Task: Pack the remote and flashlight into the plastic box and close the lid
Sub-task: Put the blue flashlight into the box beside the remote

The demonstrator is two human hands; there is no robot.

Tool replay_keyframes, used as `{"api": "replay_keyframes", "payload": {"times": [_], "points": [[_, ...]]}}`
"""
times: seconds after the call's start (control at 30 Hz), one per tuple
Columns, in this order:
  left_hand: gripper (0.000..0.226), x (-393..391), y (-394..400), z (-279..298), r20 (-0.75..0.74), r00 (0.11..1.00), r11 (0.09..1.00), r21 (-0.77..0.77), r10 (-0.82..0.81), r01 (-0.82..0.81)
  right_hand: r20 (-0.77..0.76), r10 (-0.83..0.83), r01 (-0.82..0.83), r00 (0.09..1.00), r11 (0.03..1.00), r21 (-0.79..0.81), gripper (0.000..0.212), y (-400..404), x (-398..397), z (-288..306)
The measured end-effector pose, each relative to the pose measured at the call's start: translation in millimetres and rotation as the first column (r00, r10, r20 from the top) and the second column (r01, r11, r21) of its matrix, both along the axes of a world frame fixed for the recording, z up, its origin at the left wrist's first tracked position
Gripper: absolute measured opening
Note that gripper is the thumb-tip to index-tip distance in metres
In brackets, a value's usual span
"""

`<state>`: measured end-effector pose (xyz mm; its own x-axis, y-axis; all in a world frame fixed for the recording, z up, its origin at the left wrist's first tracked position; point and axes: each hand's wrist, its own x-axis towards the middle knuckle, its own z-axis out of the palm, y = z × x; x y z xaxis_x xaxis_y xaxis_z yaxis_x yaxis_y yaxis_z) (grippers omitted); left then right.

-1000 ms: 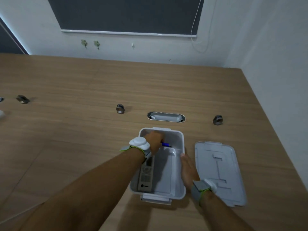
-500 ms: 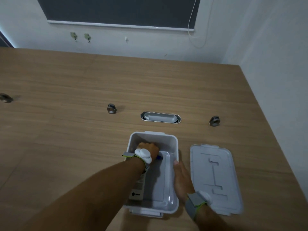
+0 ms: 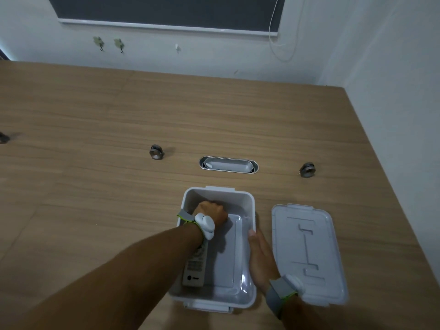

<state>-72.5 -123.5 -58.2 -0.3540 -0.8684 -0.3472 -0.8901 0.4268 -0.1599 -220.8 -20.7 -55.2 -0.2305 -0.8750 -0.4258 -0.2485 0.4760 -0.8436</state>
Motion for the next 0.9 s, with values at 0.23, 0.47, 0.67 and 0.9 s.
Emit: {"api": "replay_keyframes", "payload": {"times": [0.23, 0.47, 0.67, 0.9], "points": [[0.033, -0.2, -2.2, 2.5, -0.025, 0.999, 1.0, 0.006, 0.024, -0.024, 0.036, 0.087, -0.088, 0.996, 0.996, 0.03, 0.042, -0.4, -3.7, 10.4], [0.032, -1.7, 0.6, 20.9, 0.009, 0.999, 0.999, 0.018, 0.033, -0.033, 0.038, 0.124, -0.125, 0.992, 0.992, 0.016, 0.036, 1.2, -5.7, 18.8], [0.029, 16.3, 19.1, 75.2, -0.199, 0.97, 0.974, -0.153, 0.137, -0.169, 0.089, 0.162, -0.156, 0.983, 0.986, -0.065, 0.022, 3.2, -7.8, 39.5], [0.041, 80.9, 77.7, 61.8, -0.82, 0.565, 0.852, -0.227, 0.095, -0.472, 0.077, 0.166, -0.153, 0.983, 0.976, -0.154, 0.054, 14.1, -12.5, 43.0]]}}
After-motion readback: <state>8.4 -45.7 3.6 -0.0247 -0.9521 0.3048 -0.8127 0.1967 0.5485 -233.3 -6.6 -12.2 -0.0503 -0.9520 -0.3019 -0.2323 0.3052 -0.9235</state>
